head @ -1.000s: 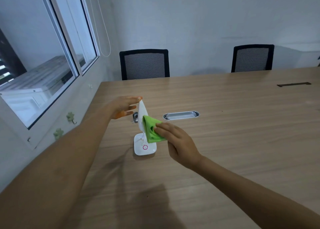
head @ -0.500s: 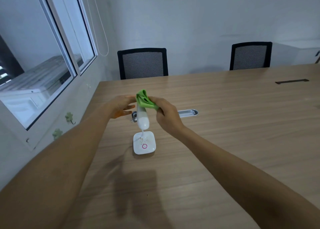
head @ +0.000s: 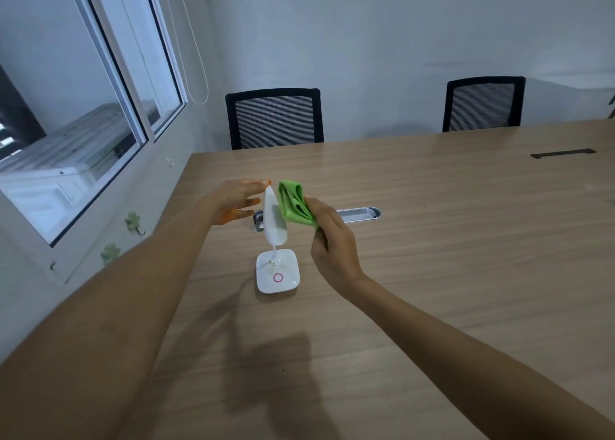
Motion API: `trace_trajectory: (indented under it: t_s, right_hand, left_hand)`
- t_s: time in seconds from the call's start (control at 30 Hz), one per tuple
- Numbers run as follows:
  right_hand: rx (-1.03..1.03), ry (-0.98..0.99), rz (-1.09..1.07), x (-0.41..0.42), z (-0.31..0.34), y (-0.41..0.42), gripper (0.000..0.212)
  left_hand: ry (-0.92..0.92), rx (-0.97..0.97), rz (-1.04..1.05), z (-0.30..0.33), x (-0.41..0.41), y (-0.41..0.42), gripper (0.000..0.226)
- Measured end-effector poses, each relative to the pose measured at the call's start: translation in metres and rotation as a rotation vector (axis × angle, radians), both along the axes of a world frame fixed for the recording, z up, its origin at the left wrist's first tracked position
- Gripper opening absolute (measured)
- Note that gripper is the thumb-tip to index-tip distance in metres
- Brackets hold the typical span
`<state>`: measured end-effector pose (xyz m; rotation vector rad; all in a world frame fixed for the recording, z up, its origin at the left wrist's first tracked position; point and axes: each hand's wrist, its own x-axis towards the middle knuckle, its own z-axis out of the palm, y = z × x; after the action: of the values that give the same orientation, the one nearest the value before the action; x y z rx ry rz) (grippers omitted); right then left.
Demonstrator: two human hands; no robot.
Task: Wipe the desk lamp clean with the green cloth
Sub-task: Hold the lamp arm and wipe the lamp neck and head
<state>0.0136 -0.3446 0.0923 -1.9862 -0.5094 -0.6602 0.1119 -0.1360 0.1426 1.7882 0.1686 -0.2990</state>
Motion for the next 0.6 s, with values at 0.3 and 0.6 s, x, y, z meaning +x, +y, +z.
trace_trajectory:
  t_s: [0.3, 0.6]
  right_hand:
    - [-0.113, 0.054, -0.027, -0.005, -0.024, -0.007, 0.065]
    - [-0.085, -0.089, 0.064, -0.007, 0.014, 0.009, 0.060]
  left_hand:
    - [0.009, 0.027, -0.003, 0.005, -0.003, 0.000, 0.028]
    - [-0.004, 0.031, -0.004, 0.003, -0.001, -0.001, 0.024]
